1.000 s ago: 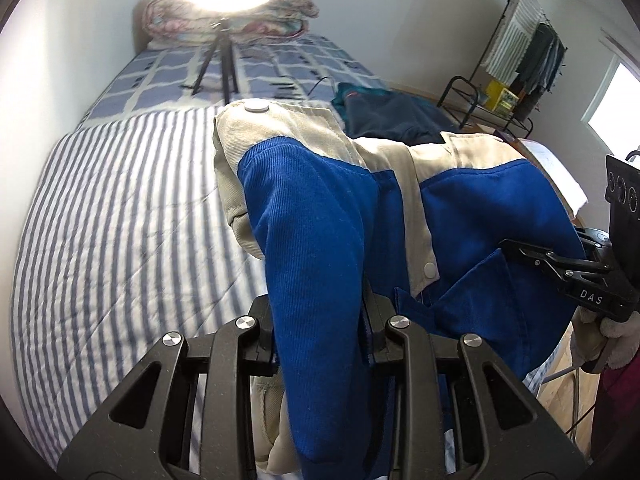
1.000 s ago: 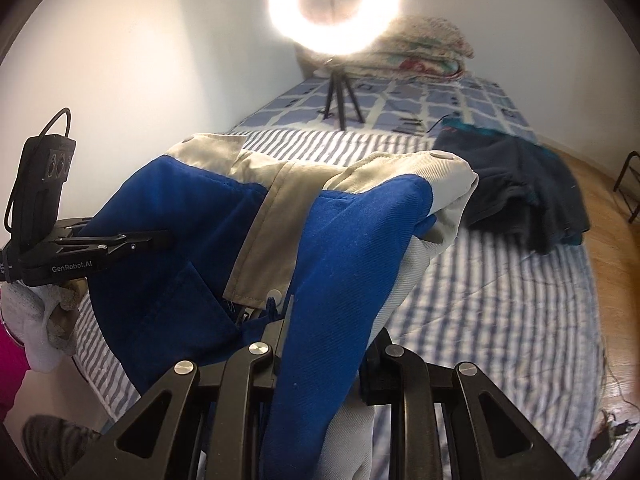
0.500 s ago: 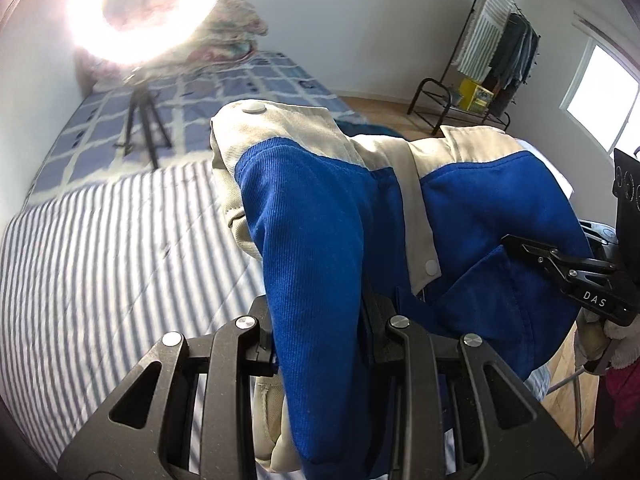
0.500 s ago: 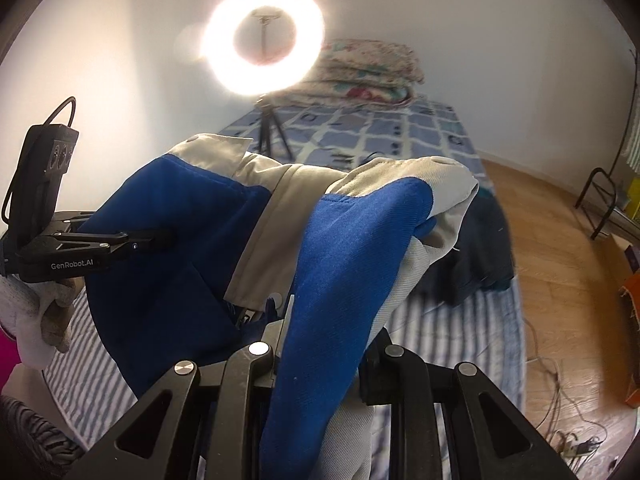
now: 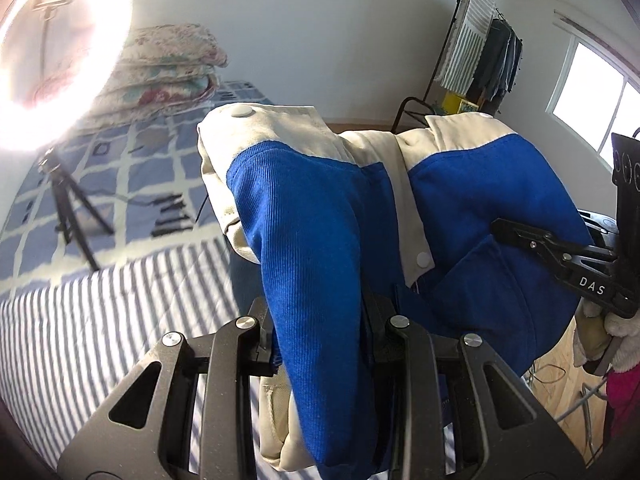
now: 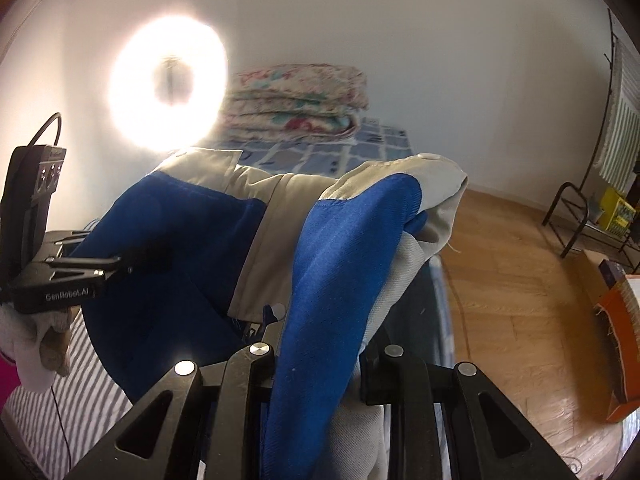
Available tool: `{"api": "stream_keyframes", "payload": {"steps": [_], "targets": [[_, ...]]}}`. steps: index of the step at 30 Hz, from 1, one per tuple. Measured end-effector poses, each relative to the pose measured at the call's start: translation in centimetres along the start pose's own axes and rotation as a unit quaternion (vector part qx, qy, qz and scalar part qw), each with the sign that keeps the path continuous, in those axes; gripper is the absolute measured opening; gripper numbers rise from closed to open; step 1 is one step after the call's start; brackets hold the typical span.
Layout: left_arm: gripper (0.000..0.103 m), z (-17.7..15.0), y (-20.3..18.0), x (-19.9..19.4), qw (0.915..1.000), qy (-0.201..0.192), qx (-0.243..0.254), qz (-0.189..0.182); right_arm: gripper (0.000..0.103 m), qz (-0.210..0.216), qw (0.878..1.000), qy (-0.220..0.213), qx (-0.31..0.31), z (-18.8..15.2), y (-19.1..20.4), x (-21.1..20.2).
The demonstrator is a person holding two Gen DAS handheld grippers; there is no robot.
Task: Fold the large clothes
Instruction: 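Lift the folded jacket with both tools and carry it along the bed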
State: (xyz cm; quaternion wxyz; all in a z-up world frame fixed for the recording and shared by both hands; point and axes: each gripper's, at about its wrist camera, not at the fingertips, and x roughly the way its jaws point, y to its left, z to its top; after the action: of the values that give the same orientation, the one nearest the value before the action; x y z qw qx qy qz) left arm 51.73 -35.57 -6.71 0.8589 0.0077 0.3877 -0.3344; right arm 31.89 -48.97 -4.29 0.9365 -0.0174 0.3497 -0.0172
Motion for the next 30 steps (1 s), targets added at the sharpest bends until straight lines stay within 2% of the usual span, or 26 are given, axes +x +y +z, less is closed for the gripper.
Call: {"api": "stream_keyframes", "payload": {"steps": [12,19,24,27,30], "targets": [[0.028,4.5,1.7,7.7,0.9999,-0.001,-0.013,0.001,0.021,0.0,1.0,0.003,0.013,4.5,-4.4,7.8],[0.028,4.1,3.7,11.0,0.9997,0.011,-0.018,0.011,0.02,0.016,1.0,0.006,0.025,4.5,-5.7,11.1],[0.028,3.0,5.4,13.1,0.9991,0.027,-0.015,0.029,0.02,0.019,0.999,0.024,0.041,4.1,-7.7,13.7],[0.029,2.3,6.7,14.0,0.9987,0.036,-0.026,0.027,0.021,0.033,0.996,0.029,0.081,3.4,-10.2,15.1],[0.036,1.6,7.9,14.7,0.998,0.045,-0.039,0.024,0.027,0.053,0.989,0.035,0.133,1.8,-12.5,16.4]]}}
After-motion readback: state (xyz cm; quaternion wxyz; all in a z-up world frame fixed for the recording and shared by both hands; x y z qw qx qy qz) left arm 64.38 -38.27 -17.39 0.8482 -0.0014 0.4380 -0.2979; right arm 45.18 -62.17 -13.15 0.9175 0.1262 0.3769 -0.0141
